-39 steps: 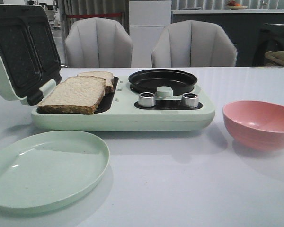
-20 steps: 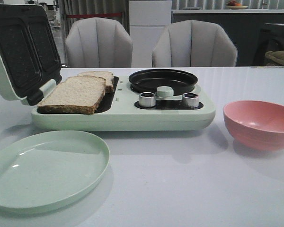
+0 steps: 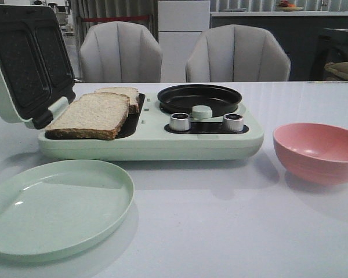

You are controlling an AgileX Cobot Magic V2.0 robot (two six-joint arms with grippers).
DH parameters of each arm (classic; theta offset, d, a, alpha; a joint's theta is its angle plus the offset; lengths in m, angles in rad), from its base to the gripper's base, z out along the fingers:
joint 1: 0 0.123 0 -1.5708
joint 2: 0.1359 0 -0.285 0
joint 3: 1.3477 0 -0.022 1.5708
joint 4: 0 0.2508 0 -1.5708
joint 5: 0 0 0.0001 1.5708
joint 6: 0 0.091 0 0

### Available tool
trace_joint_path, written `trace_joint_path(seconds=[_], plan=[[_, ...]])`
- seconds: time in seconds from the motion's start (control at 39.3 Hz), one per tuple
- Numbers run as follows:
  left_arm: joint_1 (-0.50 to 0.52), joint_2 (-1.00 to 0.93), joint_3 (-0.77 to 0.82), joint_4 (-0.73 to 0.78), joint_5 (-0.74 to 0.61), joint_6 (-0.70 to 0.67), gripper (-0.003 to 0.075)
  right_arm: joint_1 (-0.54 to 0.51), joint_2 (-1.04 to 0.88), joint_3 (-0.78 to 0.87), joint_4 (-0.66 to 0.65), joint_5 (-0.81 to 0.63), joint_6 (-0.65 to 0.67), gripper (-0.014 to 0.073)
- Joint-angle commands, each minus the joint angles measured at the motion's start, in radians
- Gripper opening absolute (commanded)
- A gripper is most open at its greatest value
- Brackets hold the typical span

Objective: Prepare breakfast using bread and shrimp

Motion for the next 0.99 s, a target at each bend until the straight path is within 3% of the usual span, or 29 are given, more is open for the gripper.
trace_joint_path(seconds=[0.0, 0.23, 0.43, 0.56, 0.79, 0.97], plan=[[-0.004, 0.152, -0.109, -0.014, -0.101, -0.021, 0.0582, -0.002, -0.012, -0.027, 0.001, -0.077, 0.001, 0.0604], [0.025, 0.456, -0.314, -0.032, -0.112, -0.025, 0.0582, -0.002, -0.012, -0.027, 0.001, -0.077, 0.001, 0.0604], [0.199, 0.688, -0.491, -0.184, -0.093, -0.025, 0.0582, -0.002, -0.012, -0.027, 0.001, -0.077, 0.001, 0.0604], [0.323, 0.800, -0.607, -0.286, -0.002, -0.008, 0.0580, -0.002, -0.012, -0.027, 0.001, -0.077, 0.001, 0.0604], [0.501, 0.987, -0.792, -0.467, 0.209, 0.132, 0.0417, -0.002, -0.012, -0.027, 0.001, -0.077, 0.001, 0.0604], [0.623, 1.089, -0.847, -0.595, 0.247, 0.150, 0.0398, -0.002, -0.012, -0.027, 0.001, -0.077, 0.001, 0.0604]])
